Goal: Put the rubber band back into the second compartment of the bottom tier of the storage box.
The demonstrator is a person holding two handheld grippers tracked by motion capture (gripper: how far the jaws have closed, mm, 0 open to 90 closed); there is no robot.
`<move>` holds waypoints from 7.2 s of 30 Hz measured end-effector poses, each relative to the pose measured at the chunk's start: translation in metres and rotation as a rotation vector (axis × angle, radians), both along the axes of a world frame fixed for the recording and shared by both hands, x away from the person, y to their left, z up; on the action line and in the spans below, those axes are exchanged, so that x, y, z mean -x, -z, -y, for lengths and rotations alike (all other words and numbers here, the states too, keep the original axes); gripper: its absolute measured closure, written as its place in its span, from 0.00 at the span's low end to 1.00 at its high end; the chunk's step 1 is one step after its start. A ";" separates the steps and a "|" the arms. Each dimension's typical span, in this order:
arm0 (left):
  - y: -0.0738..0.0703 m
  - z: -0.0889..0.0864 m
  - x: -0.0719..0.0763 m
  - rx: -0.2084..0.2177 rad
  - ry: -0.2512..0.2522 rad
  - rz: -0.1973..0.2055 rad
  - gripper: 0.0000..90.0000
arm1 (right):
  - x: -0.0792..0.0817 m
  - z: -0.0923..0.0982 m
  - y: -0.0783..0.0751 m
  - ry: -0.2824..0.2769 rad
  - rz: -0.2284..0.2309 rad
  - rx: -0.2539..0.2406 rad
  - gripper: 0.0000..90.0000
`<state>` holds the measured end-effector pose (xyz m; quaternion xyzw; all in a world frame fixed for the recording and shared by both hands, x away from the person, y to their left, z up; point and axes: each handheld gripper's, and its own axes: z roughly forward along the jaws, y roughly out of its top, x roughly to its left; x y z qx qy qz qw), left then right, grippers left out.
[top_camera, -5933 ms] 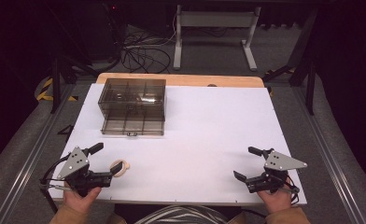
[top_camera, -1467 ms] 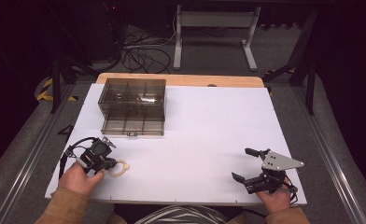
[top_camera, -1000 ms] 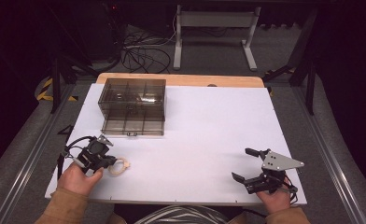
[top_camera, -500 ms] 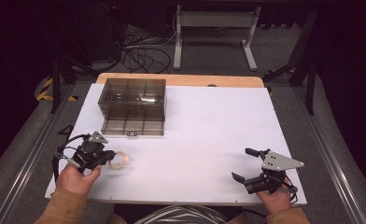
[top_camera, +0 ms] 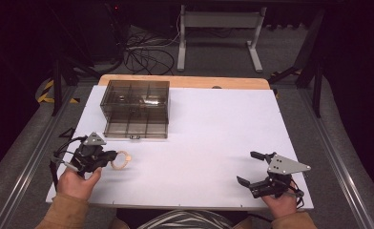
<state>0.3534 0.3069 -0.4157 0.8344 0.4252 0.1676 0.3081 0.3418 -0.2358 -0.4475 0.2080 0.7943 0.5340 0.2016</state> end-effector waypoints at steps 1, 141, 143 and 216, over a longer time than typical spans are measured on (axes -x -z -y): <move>0.000 0.000 0.000 0.001 0.000 0.006 0.94 | 0.000 0.000 0.000 -0.001 0.001 -0.001 0.04; 0.011 0.025 -0.103 0.100 -0.103 0.255 0.94 | 0.001 0.001 0.001 -0.007 0.005 -0.002 0.04; 0.012 0.024 -0.104 0.091 -0.103 0.253 0.94 | 0.001 0.002 0.001 -0.007 0.005 -0.002 0.04; 0.027 0.026 -0.105 0.028 -0.128 0.163 0.83 | 0.002 0.002 0.000 -0.020 0.008 -0.002 0.04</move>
